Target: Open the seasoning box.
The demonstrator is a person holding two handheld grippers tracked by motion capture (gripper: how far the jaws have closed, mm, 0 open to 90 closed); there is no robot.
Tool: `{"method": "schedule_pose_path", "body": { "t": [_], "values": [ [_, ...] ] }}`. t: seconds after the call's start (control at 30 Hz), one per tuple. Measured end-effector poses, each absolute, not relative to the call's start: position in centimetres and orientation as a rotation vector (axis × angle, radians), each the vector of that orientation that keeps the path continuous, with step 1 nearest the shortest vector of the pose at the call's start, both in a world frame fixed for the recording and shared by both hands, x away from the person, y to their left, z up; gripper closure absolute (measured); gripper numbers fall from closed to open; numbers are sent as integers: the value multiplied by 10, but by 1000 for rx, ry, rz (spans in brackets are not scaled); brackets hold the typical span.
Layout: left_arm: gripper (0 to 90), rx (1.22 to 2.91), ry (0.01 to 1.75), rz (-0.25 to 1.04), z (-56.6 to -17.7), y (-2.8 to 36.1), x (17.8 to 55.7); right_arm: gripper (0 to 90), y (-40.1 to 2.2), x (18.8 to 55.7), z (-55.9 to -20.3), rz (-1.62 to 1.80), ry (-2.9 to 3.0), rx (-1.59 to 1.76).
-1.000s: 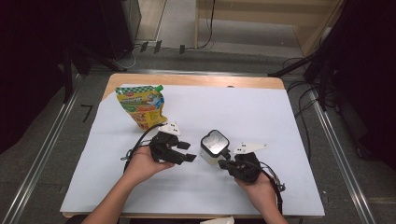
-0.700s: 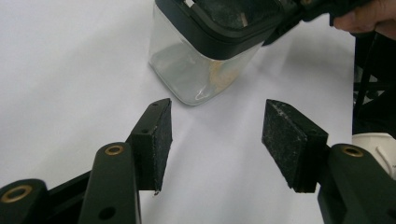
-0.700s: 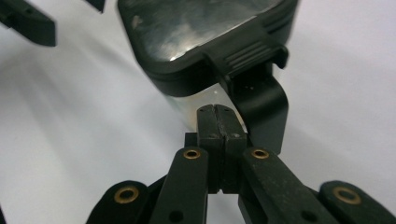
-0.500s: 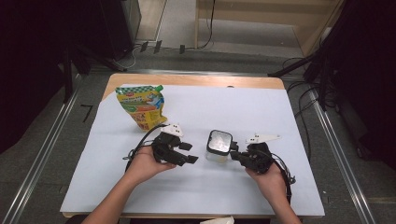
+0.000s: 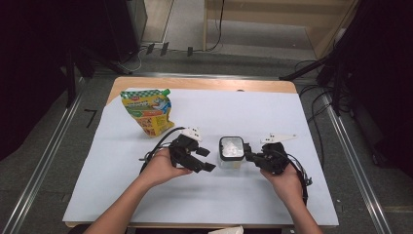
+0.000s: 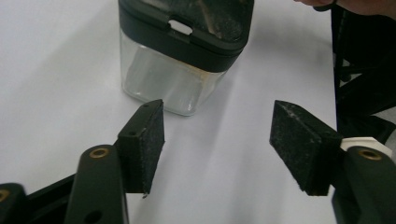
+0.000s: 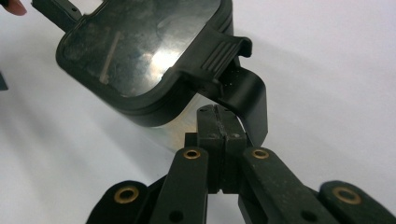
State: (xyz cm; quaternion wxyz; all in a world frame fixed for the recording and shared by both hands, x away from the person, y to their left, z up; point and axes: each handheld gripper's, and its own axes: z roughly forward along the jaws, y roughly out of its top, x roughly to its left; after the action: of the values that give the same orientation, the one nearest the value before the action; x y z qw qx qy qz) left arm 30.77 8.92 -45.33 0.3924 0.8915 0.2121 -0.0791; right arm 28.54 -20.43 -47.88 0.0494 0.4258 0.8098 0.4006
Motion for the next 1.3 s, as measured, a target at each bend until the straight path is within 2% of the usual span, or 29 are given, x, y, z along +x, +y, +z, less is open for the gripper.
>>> {"method": "schedule_pose_path", "body": {
  "t": [0.13,0.3,0.53,0.73,1.3],
  "values": [
    [255,2263,486,-257,-448,84,315,900,-207,285,-475,1228,2475,1296],
    [233,2280,453,-193,-442,73,328,900,-213,290,-467,1217,2505,1307],
    [219,2262,468,-186,-448,67,340,900,-230,290,-462,1233,2453,1282],
    [244,2294,429,-124,-454,60,337,900,-235,294,-467,1205,2429,1305],
    [164,2271,427,-74,-466,50,334,900,-224,302,-475,1205,2414,1319]
  ]
}}
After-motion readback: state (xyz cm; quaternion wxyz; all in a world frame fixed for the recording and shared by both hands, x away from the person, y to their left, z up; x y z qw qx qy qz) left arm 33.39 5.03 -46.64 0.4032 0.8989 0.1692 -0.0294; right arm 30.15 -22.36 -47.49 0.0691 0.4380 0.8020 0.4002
